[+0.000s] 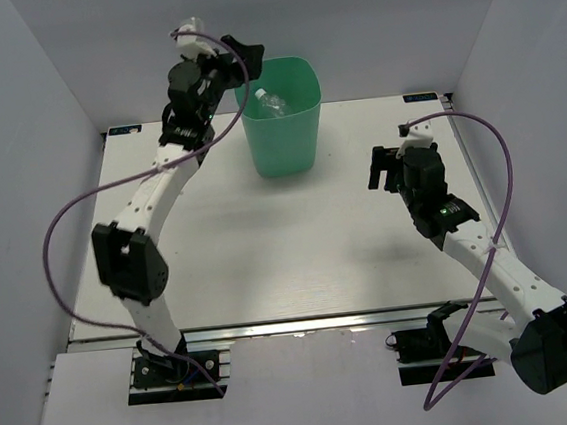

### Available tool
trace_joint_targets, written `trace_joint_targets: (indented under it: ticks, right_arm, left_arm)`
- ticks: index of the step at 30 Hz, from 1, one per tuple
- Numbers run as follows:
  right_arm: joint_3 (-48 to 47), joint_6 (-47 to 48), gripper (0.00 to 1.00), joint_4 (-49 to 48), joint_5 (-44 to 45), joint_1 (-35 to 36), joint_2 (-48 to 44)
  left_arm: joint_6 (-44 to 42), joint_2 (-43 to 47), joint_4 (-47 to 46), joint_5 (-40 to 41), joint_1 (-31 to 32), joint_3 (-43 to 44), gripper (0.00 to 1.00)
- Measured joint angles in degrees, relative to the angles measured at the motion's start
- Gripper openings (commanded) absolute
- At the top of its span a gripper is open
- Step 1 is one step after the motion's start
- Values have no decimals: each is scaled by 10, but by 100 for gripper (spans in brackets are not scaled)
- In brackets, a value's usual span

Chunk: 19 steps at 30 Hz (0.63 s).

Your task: Put the plastic bottles in the bin

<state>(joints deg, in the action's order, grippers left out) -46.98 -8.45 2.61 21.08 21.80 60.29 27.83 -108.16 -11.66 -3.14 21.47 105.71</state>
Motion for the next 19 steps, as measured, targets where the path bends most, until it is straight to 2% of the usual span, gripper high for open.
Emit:
trace_joint_targets:
  ticks: [6,10,14,19]
  right_arm:
    - [9,2,89,-14,-3,0,-8]
    - [13,5,89,-29,-9,0,-9]
    - [20,5,90,-48,-11,0,-8]
    - [34,-2,90,-71,-13,0,-8]
  left_arm:
    - [-16,228,-3,122,-1,-262,98]
    - [28,350,15,209,-23,-451,98]
    - [73,389,38,248,-68,-583,98]
    - [84,392,58,278,-79,-617,98]
